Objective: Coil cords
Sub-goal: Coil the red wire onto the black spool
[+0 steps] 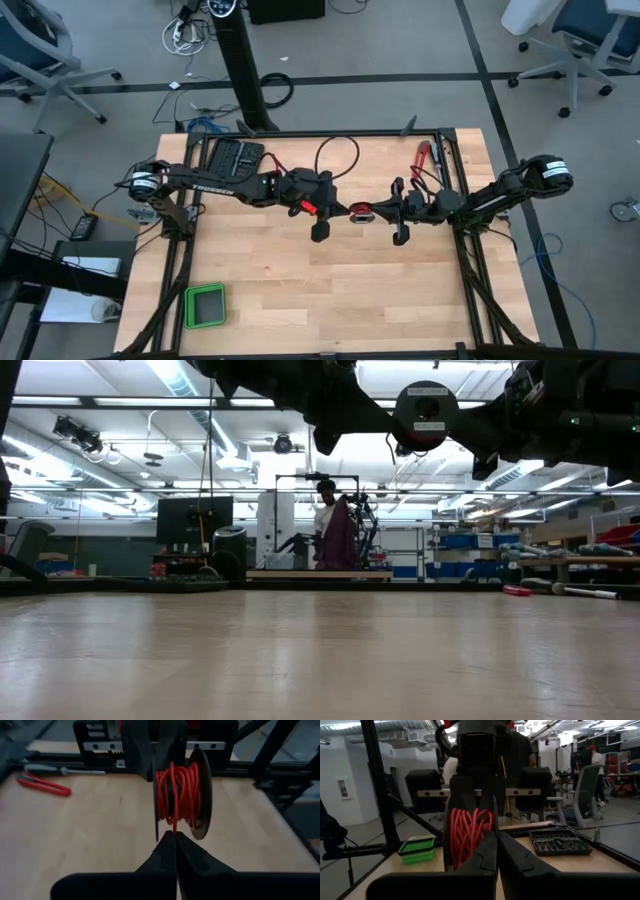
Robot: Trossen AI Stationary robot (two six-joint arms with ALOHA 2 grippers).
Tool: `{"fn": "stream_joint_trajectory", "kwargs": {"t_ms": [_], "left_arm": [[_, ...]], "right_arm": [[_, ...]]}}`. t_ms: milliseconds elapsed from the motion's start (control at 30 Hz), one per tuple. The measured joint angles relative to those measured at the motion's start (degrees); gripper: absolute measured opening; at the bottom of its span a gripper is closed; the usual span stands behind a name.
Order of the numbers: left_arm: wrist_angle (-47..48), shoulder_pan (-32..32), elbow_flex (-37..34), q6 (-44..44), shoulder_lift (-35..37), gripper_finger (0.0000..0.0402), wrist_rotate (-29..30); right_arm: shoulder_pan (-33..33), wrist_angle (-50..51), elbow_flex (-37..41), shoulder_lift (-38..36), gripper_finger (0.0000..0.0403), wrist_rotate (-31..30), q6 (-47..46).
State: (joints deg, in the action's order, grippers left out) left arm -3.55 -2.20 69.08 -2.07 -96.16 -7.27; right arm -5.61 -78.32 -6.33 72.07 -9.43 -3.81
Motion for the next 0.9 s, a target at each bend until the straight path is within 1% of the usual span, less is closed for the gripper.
{"fn": "stream_joint_trajectory", "kwargs": {"t_ms": [200, 600, 833, 900], "left_arm": [[0.1, -2.0, 0.0, -6.6, 0.0, 0.0000, -6.2], [-0.4, -2.6, 0.0, -15.6, 0.0, 0.0000, -7.8], [-1.9, -3.4, 0.0, -23.2, -1.2, 0.0000, -14.0], [-4.6, -3.5, 0.0, -25.5, -2.7, 0.0000, -15.5]], "right_arm": [[0.0, 0.0, 0.0, 0.0, 0.0001, 0.3, 0.9], [0.0, 0.0, 0.0, 0.0, 0.0002, 0.7, 2.2], [-0.8, 0.0, 0.0, 0.0, 0.0002, 0.7, 3.3], [-1.0, -0.1, -0.1, 0.0, 0.0001, 0.7, 3.5]]}}
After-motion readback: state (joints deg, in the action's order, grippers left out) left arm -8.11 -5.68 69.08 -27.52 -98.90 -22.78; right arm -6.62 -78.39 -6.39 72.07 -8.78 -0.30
